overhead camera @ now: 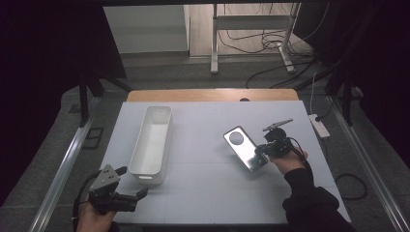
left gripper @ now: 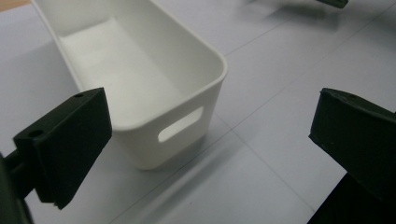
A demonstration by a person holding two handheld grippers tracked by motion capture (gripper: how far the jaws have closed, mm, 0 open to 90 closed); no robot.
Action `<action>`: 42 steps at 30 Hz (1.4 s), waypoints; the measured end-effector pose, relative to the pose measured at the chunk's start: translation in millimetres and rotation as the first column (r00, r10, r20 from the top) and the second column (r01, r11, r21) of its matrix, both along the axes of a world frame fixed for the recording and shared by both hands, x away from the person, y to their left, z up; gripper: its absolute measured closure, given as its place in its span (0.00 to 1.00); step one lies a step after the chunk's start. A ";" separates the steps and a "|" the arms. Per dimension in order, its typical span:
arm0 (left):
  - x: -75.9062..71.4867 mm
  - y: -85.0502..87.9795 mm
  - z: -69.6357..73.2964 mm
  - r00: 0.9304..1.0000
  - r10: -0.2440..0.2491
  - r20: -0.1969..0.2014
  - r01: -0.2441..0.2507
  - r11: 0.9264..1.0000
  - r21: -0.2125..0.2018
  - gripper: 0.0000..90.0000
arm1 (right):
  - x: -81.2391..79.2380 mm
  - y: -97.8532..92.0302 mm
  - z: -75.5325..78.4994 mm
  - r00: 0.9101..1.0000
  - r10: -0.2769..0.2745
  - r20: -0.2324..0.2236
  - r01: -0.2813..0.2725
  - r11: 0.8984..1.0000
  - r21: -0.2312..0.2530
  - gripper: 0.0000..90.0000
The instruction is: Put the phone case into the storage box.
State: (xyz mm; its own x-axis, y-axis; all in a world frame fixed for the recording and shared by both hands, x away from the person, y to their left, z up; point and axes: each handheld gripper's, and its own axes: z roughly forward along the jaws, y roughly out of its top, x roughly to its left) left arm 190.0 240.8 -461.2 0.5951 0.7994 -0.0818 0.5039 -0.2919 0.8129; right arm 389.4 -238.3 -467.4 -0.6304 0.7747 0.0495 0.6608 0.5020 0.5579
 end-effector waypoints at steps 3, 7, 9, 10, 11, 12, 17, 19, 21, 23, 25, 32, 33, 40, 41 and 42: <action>0.5 -3.1 2.6 1.000 -0.016 -0.001 0.016 0.999 -0.035 0.00 | -1.8 -0.5 1.8 1.000 0.001 0.003 -0.001 1.000 0.010 0.98; 2.2 -12.2 7.9 0.999 -0.045 0.022 0.046 0.998 -0.039 0.00 | -4.0 -0.4 4.0 1.000 0.008 0.017 -0.008 1.000 0.012 0.98; 3.9 -16.5 9.5 0.998 -0.062 0.021 0.063 0.997 -0.042 0.00 | -5.3 -0.1 5.6 1.000 0.011 0.022 -0.012 1.000 0.014 0.98; 4.6 -18.2 9.8 0.997 -0.068 0.022 0.069 0.997 -0.046 0.00 | -5.7 -0.2 6.4 1.000 0.014 0.026 -0.014 1.000 0.014 0.98; 5.7 -20.3 10.3 0.997 -0.078 0.023 0.079 0.996 -0.048 0.00 | -6.3 -0.1 7.0 0.999 0.013 0.031 -0.014 1.000 0.016 0.98; 7.1 -23.3 10.8 0.996 -0.089 0.024 0.090 0.995 -0.048 0.00 | -7.0 0.1 8.0 0.999 0.012 0.031 -0.012 1.000 0.021 0.98; 13.6 -36.1 15.8 0.990 -0.137 0.038 0.138 0.990 -0.031 0.00 | -9.3 -1.1 13.1 0.999 0.006 0.049 -0.008 0.999 0.042 0.98; 17.0 -40.2 18.6 0.988 -0.148 0.048 0.149 0.988 -0.029 0.00 | -9.8 -1.4 14.6 0.998 0.009 0.060 -0.011 0.999 0.047 0.98; 20.6 -43.5 20.5 0.986 -0.158 0.052 0.160 0.986 -0.039 0.00 | -11.5 -1.5 16.9 0.998 0.007 0.063 -0.010 0.999 0.053 0.98; 25.7 -48.1 21.7 0.984 -0.168 0.056 0.171 0.984 -0.051 0.00 | -12.3 -1.9 18.3 0.997 0.012 0.073 -0.016 0.998 0.054 0.98; 30.5 -53.3 22.2 0.982 -0.181 0.059 0.184 0.982 -0.050 0.00 | -14.1 -1.8 20.3 0.997 0.009 0.077 -0.014 0.998 0.064 0.98; 43.5 -67.8 23.2 0.976 -0.214 0.051 0.217 0.974 -0.063 0.00 | -15.4 -1.2 24.3 0.995 0.005 0.098 -0.012 0.997 0.075 0.98; 45.7 -70.2 22.8 0.975 -0.219 0.047 0.222 0.973 -0.064 0.00 | -15.9 -1.1 25.1 0.995 0.003 0.101 -0.011 0.997 0.078 0.98; 60.9 -85.9 21.4 0.969 -0.249 0.013 0.249 0.965 -0.086 0.00 | -17.2 -1.0 27.9 0.993 0.009 0.117 -0.018 0.997 0.078 0.98; 65.1 -89.5 21.5 0.967 -0.254 0.010 0.254 0.962 -0.098 0.00 | -17.4 -1.1 28.4 0.993 0.010 0.120 -0.020 0.996 0.082 0.98; 67.5 -91.6 21.7 0.966 -0.259 0.009 0.259 0.961 -0.102 0.00 | -17.3 -1.3 28.6 0.992 0.012 0.122 -0.022 0.996 0.084 0.98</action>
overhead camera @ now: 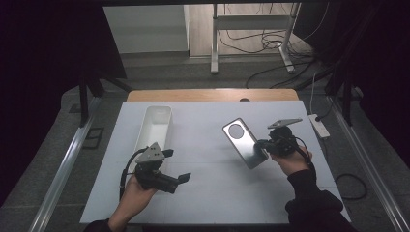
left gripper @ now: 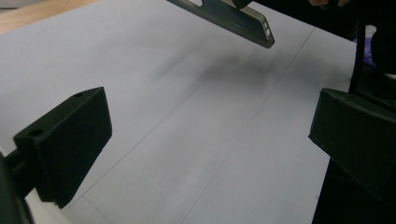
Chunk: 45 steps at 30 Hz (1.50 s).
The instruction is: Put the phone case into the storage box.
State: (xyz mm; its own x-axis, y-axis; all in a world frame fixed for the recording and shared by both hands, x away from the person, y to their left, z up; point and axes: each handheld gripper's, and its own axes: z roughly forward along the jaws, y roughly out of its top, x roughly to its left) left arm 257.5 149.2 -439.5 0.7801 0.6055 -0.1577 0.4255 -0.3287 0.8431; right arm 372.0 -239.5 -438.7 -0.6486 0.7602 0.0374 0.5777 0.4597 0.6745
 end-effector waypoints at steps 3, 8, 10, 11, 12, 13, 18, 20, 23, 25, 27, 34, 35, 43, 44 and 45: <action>5.0 -5.2 0.3 1.000 -0.007 -0.002 0.007 1.000 -0.008 0.00 | -0.5 0.0 0.8 1.000 0.000 0.003 0.000 1.000 0.001 0.98; 15.7 -18.7 0.1 1.000 -0.026 0.003 0.026 1.000 0.008 0.00 | -2.3 0.5 2.9 1.000 0.003 0.010 -0.003 1.000 0.004 0.98; 17.3 -20.9 0.0 1.000 -0.028 0.006 0.028 1.000 0.010 0.00 | -3.0 1.1 3.3 1.000 0.004 0.012 -0.004 1.000 0.007 0.98; 19.8 -23.7 -0.1 0.999 -0.032 0.009 0.032 0.999 0.012 0.00 | -3.3 1.1 3.7 1.000 0.007 0.015 -0.007 1.000 0.005 0.98; 21.4 -25.2 0.0 0.999 -0.035 0.012 0.034 0.999 0.012 0.00 | -3.3 1.1 3.7 1.000 0.007 0.015 -0.007 1.000 0.005 0.98; 23.1 -26.6 0.0 0.999 -0.038 0.016 0.037 0.999 0.012 0.00 | -3.3 1.2 3.7 1.000 0.009 0.020 -0.009 1.000 0.006 0.98; 30.3 -31.9 0.4 0.999 -0.043 0.029 0.043 0.999 0.017 0.00 | -4.7 2.3 4.9 1.000 0.011 0.024 -0.011 1.000 0.013 0.98; 34.5 -34.8 0.2 0.999 -0.045 0.029 0.044 0.999 0.020 0.00 | -5.8 3.3 5.6 1.000 0.010 0.026 -0.011 1.000 0.018 0.98; 38.0 -37.6 -0.6 0.999 -0.045 0.027 0.045 0.999 0.023 0.00 | -6.7 4.4 6.1 0.999 0.012 0.029 -0.013 1.000 0.018 0.98; 40.0 -38.9 -0.8 0.999 -0.047 0.026 0.046 0.999 0.025 0.00 | -7.2 5.1 6.3 0.999 0.013 0.030 -0.013 1.000 0.021 0.98; 42.2 -40.7 -0.9 0.999 -0.047 0.023 0.046 0.999 0.024 0.00 | -7.8 6.3 6.7 0.999 0.019 0.035 -0.020 1.000 0.019 0.98; 52.8 -50.8 -0.1 0.998 -0.055 0.019 0.055 0.998 0.013 0.00 | -10.3 9.2 8.9 0.999 0.022 0.040 -0.023 0.999 0.026 0.98; 54.0 -52.4 -0.2 0.998 -0.058 0.020 0.058 0.998 0.014 0.00 | -10.8 9.4 9.5 0.999 0.020 0.040 -0.021 0.999 0.032 0.98; 57.1 -61.5 -4.6 0.997 -0.075 0.011 0.074 0.997 0.023 0.00 | -14.4 15.5 10.2 0.999 0.031 0.039 -0.033 0.998 0.046 0.98; 56.4 -62.3 -5.9 0.997 -0.077 0.009 0.077 0.997 0.018 0.00 | -15.0 16.8 10.2 0.998 0.037 0.042 -0.038 0.998 0.046 0.98; 56.4 -62.3 -5.9 0.997 -0.077 0.009 0.077 0.997 0.018 0.00 | -15.0 16.8 10.2 0.998 0.037 0.042 -0.038 0.998 0.046 0.98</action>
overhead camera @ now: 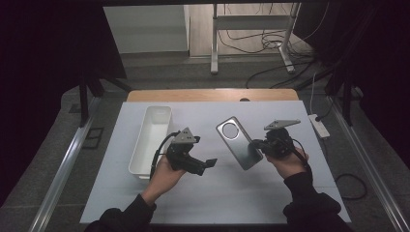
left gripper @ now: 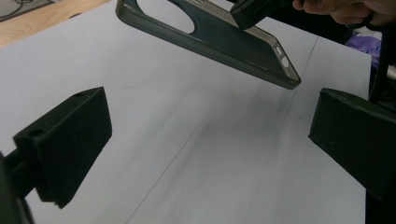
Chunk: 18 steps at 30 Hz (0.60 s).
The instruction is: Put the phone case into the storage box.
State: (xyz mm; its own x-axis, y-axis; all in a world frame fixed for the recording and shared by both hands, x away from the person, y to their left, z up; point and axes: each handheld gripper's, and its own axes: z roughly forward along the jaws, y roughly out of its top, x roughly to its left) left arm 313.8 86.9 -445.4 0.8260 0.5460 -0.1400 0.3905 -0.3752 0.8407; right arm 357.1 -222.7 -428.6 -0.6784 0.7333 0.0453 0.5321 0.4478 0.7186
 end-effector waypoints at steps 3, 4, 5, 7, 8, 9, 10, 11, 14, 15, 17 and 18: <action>-0.7 -0.7 -2.2 1.000 -0.001 -0.003 0.001 1.000 0.004 0.00 | -3.6 6.2 0.1 1.000 0.014 0.004 -0.014 1.000 0.000 0.98; -0.7 -0.9 -3.1 1.000 -0.001 -0.005 0.001 1.000 0.006 0.00 | -3.6 6.2 0.1 1.000 0.014 0.004 -0.014 1.000 0.000 0.98; -0.7 -1.0 -4.1 1.000 -0.001 -0.009 0.001 1.000 0.006 0.00 | -4.5 7.8 0.2 1.000 0.016 0.005 -0.016 1.000 0.001 0.98; -0.5 -1.5 -5.7 1.000 -0.001 -0.018 0.001 1.000 -0.004 0.00 | -6.3 11.1 0.4 1.000 0.026 0.008 -0.026 1.000 0.003 0.98; -0.4 -1.8 -6.2 1.000 0.000 -0.022 0.000 1.000 -0.004 0.00 | -7.2 12.6 0.5 1.000 0.029 0.009 -0.029 1.000 0.003 0.98; -0.4 -2.3 -6.8 1.000 0.001 -0.027 -0.001 1.000 -0.005 0.00 | -7.8 13.8 0.5 0.999 0.031 0.010 -0.031 1.000 0.002 0.98; -0.2 -2.9 -7.5 1.000 0.002 -0.030 -0.002 1.000 -0.003 0.00 | -8.8 15.5 0.5 0.999 0.035 0.010 -0.035 0.999 0.003 0.98; -0.2 -3.6 -8.2 0.999 0.002 -0.032 -0.002 1.000 0.002 0.00 | -9.6 17.2 0.4 0.999 0.041 0.011 -0.041 0.999 0.004 0.98; -0.2 -6.1 -10.9 0.999 0.003 -0.045 -0.003 1.000 0.013 0.00 | -12.9 22.9 0.5 0.998 0.054 0.012 -0.054 0.999 0.004 0.98; -0.1 -6.7 -11.8 0.999 0.003 -0.049 -0.002 1.000 0.014 0.00 | -13.7 24.7 0.4 0.998 0.057 0.013 -0.057 0.998 0.006 0.98; 0.4 -7.6 -13.6 0.998 0.003 -0.059 -0.002 1.000 0.016 0.00 | -15.9 28.3 0.5 0.998 0.060 0.016 -0.060 0.998 0.008 0.98; 0.6 -8.1 -14.2 0.998 0.006 -0.060 -0.005 1.000 0.020 0.00 | -16.9 29.8 0.7 0.998 0.062 0.017 -0.062 0.998 0.008 0.98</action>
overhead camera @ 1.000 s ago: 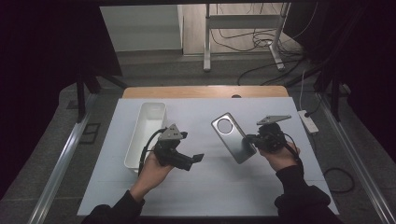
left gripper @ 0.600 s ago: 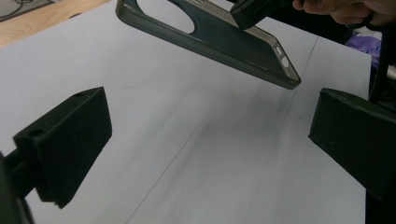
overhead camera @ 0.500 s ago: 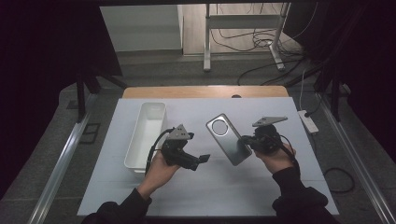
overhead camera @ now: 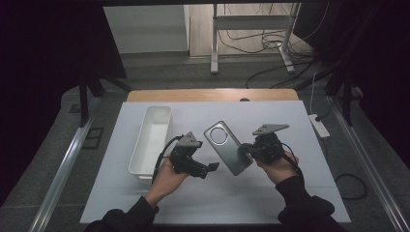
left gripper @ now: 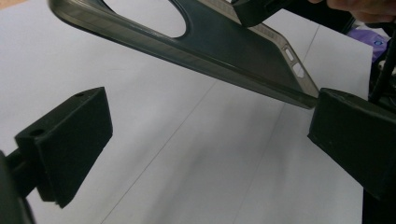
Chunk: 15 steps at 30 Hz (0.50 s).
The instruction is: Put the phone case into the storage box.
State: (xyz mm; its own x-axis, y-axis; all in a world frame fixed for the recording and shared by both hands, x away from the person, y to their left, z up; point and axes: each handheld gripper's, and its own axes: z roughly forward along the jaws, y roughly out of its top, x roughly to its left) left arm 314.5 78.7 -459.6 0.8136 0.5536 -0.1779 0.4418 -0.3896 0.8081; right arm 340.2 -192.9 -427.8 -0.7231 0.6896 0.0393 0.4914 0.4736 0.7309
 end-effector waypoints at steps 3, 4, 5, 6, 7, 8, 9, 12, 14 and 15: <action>0.2 -1.9 -1.3 1.000 -0.009 -0.015 0.009 1.000 -0.007 0.00 | -2.7 4.4 0.2 1.000 0.006 0.004 -0.006 1.000 0.004 0.98; 0.3 -2.2 -1.6 1.000 -0.018 -0.021 0.017 1.000 -0.017 0.00 | -3.3 5.6 0.0 1.000 0.008 0.005 -0.009 1.000 0.008 0.98; 0.3 -2.9 -1.6 0.999 -0.022 -0.026 0.022 1.000 -0.021 0.00 | -4.1 6.8 0.0 1.000 0.006 0.004 -0.006 1.000 0.007 0.98; 0.2 -3.9 -1.7 0.999 -0.022 -0.028 0.021 1.000 -0.020 0.00 | -4.6 7.9 -0.4 1.000 0.007 0.007 -0.007 1.000 0.008 0.98; 0.2 -3.9 -1.7 0.999 -0.022 -0.028 0.021 1.000 -0.020 0.00 | -4.6 7.9 -0.4 1.000 0.007 0.007 -0.007 1.000 0.008 0.98; 0.1 -5.3 -1.9 0.999 -0.022 -0.030 0.021 1.000 -0.022 0.00 | -5.2 8.9 -0.5 1.000 0.008 0.006 -0.008 1.000 0.010 0.98; 0.0 -6.1 -2.1 0.999 -0.022 -0.033 0.021 1.000 -0.023 0.01 | -6.0 10.3 -0.8 1.000 0.009 0.010 -0.009 1.000 0.010 0.98; 0.1 -7.5 -2.9 0.999 -0.013 -0.045 0.012 1.000 -0.025 0.03 | -8.1 13.5 -1.1 1.000 0.011 0.011 -0.012 1.000 0.016 0.98; 0.7 -7.4 -3.3 0.998 -0.014 -0.059 0.012 0.999 -0.039 0.07 | -9.5 15.8 -1.6 1.000 0.017 0.015 -0.018 1.000 0.016 0.98; 0.7 -7.0 -3.5 0.998 -0.025 -0.065 0.022 0.999 -0.049 0.08 | -10.2 16.9 -1.7 1.000 0.017 0.016 -0.017 1.000 0.016 0.98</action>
